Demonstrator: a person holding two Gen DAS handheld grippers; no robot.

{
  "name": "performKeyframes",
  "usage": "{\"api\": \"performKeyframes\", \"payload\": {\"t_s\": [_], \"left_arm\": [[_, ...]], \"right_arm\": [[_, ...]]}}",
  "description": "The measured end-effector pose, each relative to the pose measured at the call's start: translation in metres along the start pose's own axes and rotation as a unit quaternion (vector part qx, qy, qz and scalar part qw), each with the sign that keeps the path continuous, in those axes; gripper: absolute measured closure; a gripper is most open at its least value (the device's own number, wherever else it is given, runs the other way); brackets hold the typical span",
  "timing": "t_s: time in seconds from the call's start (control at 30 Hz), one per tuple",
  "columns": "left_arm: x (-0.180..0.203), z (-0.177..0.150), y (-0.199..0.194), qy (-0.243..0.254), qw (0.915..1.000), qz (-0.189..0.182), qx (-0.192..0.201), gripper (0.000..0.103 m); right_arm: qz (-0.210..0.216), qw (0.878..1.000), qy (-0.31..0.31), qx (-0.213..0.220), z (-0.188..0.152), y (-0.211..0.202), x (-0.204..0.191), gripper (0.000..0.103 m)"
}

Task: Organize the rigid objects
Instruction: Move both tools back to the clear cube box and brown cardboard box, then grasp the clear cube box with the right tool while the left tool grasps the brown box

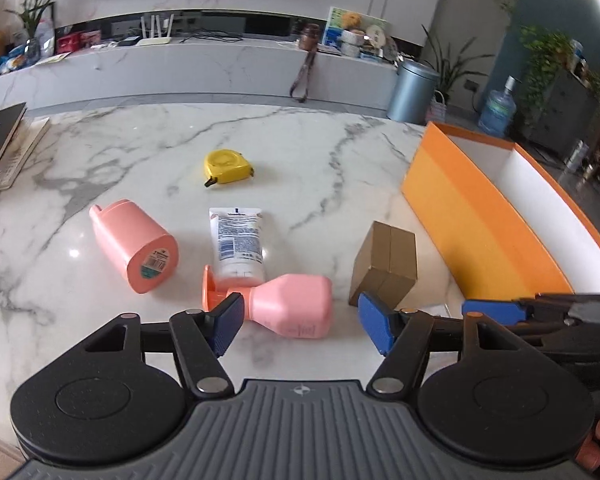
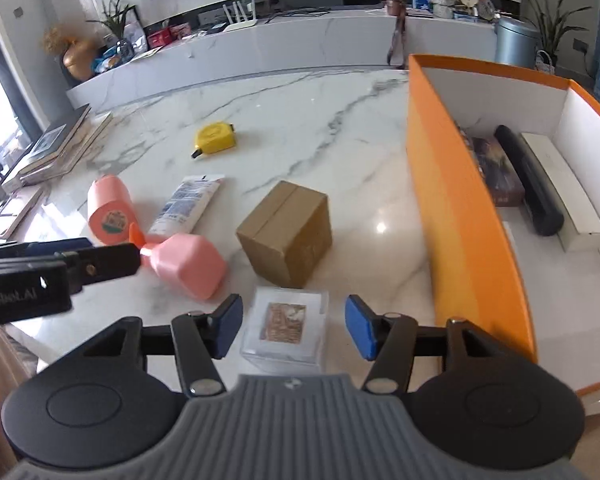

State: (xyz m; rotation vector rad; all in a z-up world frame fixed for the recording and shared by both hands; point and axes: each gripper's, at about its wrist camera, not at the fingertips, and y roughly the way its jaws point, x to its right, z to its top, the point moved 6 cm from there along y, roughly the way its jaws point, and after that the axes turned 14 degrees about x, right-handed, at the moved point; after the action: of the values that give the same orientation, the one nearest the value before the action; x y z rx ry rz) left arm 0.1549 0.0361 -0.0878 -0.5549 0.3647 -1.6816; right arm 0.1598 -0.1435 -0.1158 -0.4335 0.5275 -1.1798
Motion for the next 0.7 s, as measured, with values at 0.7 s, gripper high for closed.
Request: {"api": "performKeyframes", "payload": {"t_s": [0.7], "left_arm": [[0.040, 0.017, 0.037, 0.022, 0.9976, -0.060, -0.025, 0.024]], "right_arm": [[-0.092, 0.995, 0.022, 0.014, -0.001, 0.014, 0.018, 0.055]]}}
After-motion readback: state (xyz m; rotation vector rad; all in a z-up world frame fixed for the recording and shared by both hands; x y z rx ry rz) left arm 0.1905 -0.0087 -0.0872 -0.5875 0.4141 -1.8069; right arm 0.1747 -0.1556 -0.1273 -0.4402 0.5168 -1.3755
